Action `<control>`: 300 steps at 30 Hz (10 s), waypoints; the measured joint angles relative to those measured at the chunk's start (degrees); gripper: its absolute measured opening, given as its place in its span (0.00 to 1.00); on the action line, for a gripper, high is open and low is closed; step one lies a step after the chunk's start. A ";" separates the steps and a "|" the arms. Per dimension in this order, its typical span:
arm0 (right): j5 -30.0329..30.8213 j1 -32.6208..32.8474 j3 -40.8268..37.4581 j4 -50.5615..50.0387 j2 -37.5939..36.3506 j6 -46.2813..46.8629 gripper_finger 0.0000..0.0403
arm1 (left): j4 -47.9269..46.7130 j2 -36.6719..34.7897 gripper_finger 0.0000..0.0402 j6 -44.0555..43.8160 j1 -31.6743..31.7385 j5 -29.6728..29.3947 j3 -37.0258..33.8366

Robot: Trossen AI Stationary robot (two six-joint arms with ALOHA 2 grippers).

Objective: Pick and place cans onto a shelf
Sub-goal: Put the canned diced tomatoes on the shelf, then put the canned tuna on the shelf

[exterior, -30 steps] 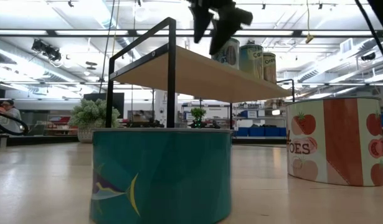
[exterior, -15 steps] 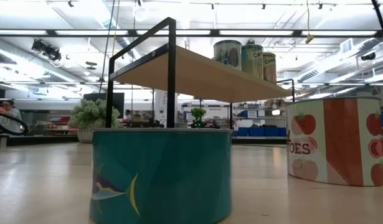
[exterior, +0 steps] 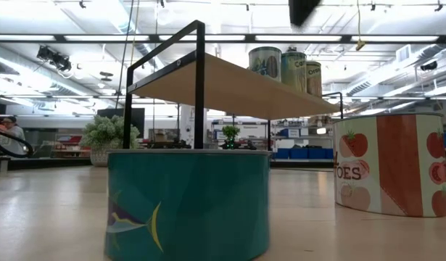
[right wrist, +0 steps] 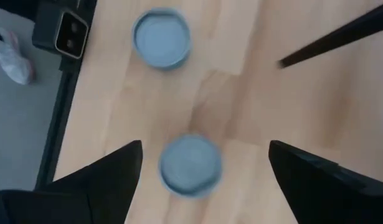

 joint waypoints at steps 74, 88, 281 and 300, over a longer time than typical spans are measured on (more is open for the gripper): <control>11.08 -25.54 4.42 -6.07 -3.04 -25.47 0.96 | 2.32 11.43 0.78 -21.46 -26.90 8.32 -5.90; 22.26 -17.84 15.74 -12.12 -3.54 -19.80 0.97 | 11.45 17.04 0.78 -15.72 -28.15 4.21 -5.86; 6.38 -8.66 -37.34 6.51 -12.07 -9.01 0.36 | -16.17 23.37 0.31 -10.53 -27.31 -15.91 18.47; -0.33 -7.11 -26.63 -14.44 -15.43 8.27 0.35 | -15.10 23.37 0.31 -10.56 -27.39 -15.87 18.47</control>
